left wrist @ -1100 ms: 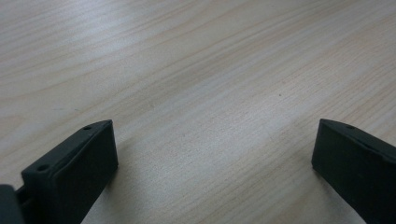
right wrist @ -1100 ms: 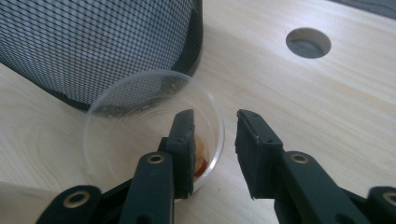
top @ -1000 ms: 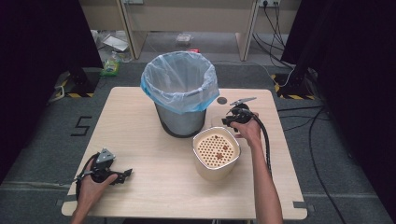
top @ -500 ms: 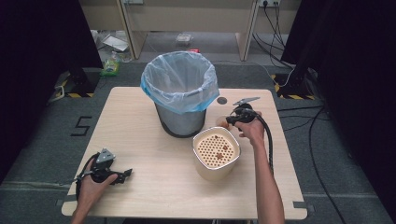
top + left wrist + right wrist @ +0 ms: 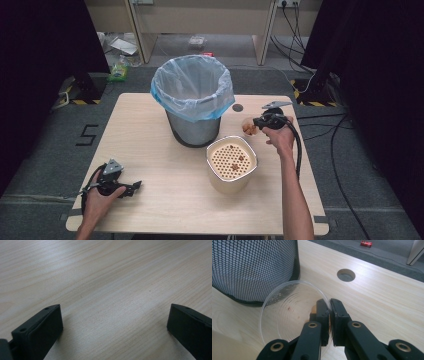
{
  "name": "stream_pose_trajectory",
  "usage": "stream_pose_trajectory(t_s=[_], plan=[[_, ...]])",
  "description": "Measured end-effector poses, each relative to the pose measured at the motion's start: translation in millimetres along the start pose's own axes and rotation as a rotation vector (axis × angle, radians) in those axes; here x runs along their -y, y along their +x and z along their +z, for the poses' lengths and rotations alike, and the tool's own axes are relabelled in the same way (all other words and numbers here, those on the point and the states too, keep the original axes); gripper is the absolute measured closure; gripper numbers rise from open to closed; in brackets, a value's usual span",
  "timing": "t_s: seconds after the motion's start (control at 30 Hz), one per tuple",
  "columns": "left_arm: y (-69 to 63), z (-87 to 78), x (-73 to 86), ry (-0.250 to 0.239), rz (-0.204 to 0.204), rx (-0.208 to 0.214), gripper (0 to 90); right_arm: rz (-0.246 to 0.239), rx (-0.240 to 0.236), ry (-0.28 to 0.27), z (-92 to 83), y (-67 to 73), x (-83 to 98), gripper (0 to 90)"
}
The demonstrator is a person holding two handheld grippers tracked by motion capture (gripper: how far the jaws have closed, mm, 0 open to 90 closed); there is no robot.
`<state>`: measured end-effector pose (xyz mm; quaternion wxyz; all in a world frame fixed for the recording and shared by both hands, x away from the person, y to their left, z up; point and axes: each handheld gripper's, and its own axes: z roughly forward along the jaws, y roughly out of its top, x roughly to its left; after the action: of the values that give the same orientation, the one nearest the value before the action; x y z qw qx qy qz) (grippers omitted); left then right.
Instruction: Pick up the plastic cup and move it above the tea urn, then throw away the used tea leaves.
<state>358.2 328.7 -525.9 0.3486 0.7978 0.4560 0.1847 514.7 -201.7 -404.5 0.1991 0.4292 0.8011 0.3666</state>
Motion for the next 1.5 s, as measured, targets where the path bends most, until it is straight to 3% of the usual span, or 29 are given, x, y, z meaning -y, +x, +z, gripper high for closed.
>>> stream_pose_trajectory(t_s=[0.27,0.83,1.27,1.5], plan=[[0.1,0.1,-0.2,0.000,0.000,-0.001,0.0,-0.028,0.039,-0.023,-13.5,-1.2,-1.0,86.4],[0.6,1.5,-1.4,-0.001,-0.006,-0.007,0.0,-0.111,0.152,-0.126,-64.2,1.3,-2.8,86.3],[0.6,1.5,-1.4,-0.001,-0.006,-0.008,0.0,-0.203,0.209,-0.208,-76.6,20.2,3.2,86.0],[0.6,1.5,-1.4,-0.001,-0.006,-0.007,0.0,-0.288,0.252,-0.256,-81.7,39.1,2.3,86.0]])
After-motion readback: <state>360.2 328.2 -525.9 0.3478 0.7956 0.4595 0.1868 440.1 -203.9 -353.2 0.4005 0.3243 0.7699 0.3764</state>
